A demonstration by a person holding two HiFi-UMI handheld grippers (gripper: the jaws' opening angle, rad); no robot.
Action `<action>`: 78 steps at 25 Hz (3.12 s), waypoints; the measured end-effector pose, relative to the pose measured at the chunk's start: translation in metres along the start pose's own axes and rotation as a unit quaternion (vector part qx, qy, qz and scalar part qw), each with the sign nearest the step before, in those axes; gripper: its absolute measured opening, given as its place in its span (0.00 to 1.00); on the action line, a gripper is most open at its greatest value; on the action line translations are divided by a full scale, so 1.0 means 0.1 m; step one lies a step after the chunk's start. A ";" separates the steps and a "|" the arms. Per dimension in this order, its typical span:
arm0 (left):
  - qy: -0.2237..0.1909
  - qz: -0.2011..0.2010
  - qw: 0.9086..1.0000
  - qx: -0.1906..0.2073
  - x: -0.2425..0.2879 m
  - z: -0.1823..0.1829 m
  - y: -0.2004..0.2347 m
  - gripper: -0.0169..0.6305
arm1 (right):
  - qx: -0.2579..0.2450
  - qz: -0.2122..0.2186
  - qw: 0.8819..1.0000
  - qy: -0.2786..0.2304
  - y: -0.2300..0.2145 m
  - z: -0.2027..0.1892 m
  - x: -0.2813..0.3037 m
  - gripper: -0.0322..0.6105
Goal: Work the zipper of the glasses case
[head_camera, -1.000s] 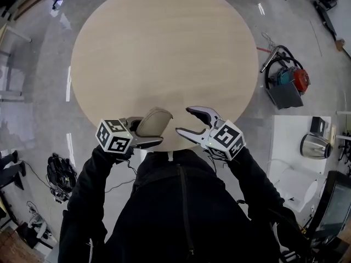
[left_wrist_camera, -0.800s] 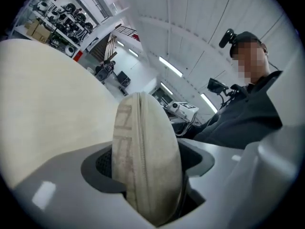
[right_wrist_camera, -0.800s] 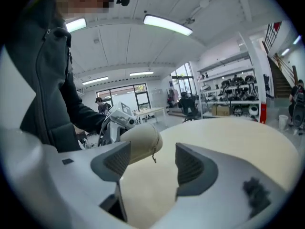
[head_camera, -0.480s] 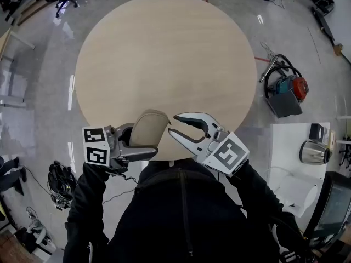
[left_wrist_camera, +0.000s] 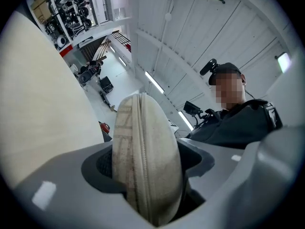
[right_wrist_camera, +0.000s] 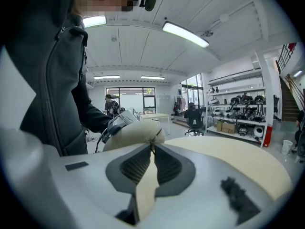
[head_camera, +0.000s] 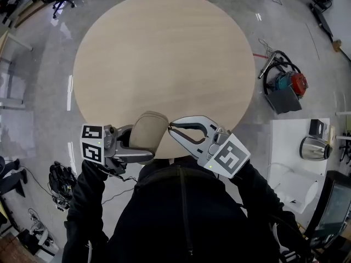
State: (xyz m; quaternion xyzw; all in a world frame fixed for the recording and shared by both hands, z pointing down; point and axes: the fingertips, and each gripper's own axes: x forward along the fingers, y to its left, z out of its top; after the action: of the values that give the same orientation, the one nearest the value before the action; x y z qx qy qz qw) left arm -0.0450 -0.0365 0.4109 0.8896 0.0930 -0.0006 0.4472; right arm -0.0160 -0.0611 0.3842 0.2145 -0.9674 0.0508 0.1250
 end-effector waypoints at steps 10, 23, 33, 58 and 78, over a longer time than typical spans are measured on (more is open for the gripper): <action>0.007 -0.028 0.999 -0.037 -0.05 -0.09 -0.15 0.53 | -0.068 -0.033 0.997 0.036 0.09 0.03 -0.07 0.07; 0.073 -0.070 0.989 -0.106 0.17 -0.30 -0.24 0.50 | -0.094 -0.100 0.989 0.061 -0.05 0.06 -0.06 0.07; 0.111 -0.091 0.979 -0.142 0.35 -0.39 -0.17 0.50 | -0.106 -0.050 0.985 0.123 -0.18 -0.15 -0.06 0.07; -0.401 -0.120 0.873 -0.253 0.20 0.89 0.40 0.71 | 0.056 -0.219 0.973 -0.053 -0.58 0.45 -0.19 0.07; -0.414 -0.079 0.883 -0.206 0.14 1.25 0.13 0.61 | -0.069 -0.151 0.986 -0.023 0.05 0.39 -0.37 0.07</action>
State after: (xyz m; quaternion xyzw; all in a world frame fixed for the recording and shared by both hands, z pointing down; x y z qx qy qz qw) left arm -0.0192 -0.1413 0.3450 0.6859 -0.0327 -0.3853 0.6165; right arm 0.0063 -0.0479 0.3368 0.3500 -0.9278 -0.0402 0.1231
